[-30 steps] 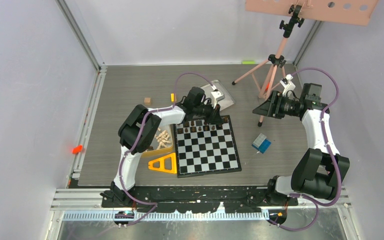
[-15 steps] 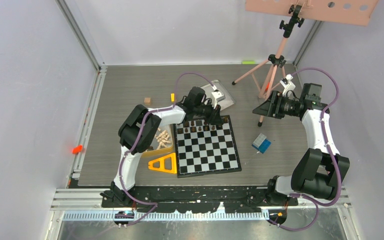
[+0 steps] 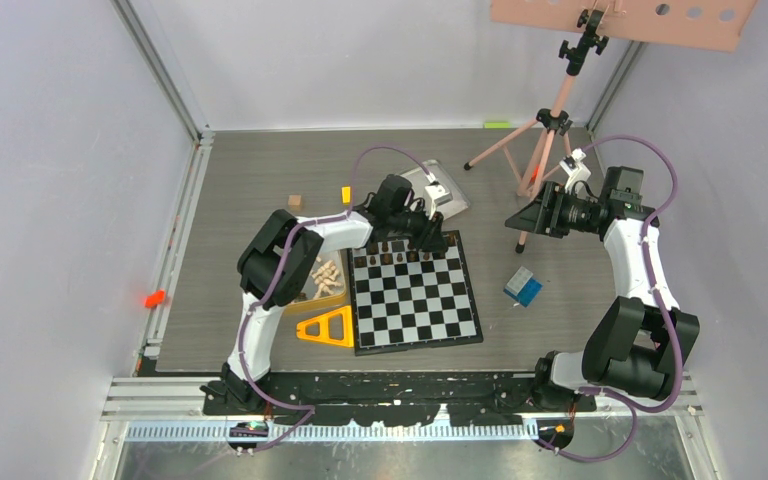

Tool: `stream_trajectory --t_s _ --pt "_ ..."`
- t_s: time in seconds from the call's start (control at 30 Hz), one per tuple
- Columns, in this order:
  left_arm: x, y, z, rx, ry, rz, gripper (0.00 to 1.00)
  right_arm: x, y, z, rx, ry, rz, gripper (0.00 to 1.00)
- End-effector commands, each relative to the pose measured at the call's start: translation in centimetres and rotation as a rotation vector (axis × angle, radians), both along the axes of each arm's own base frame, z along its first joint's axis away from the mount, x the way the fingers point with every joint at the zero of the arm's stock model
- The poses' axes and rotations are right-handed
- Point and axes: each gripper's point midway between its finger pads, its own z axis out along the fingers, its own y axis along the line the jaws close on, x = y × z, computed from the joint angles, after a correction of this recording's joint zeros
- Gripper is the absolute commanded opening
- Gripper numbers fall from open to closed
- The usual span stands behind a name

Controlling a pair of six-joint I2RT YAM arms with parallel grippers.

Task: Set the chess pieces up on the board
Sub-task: Place the chess piece on the chessboard.

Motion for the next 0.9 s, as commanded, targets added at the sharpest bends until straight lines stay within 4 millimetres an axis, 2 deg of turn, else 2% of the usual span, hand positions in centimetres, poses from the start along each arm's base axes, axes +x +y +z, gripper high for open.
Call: stream_trajectory --t_s 0.0,0.4,0.7,0.87 --pt "0.6 -0.7 2.4 -0.034 -0.062 -0.015 0.24 0.6 -0.2 1.1 -0.007 -0.052 0.017 0.69" --pt "0.2 -0.5 2.6 -0.023 -0.064 -0.024 0.19 0.6 -0.1 1.1 -0.007 -0.052 0.018 0.69" --pt "-0.1 -0.3 3.1 -0.024 -0.062 -0.027 0.07 0.5 -0.2 1.2 -0.008 -0.056 0.016 0.69" --pt "-0.2 -0.1 3.5 -0.022 -0.090 -0.036 0.04 0.5 -0.1 1.3 -0.008 -0.058 0.016 0.69"
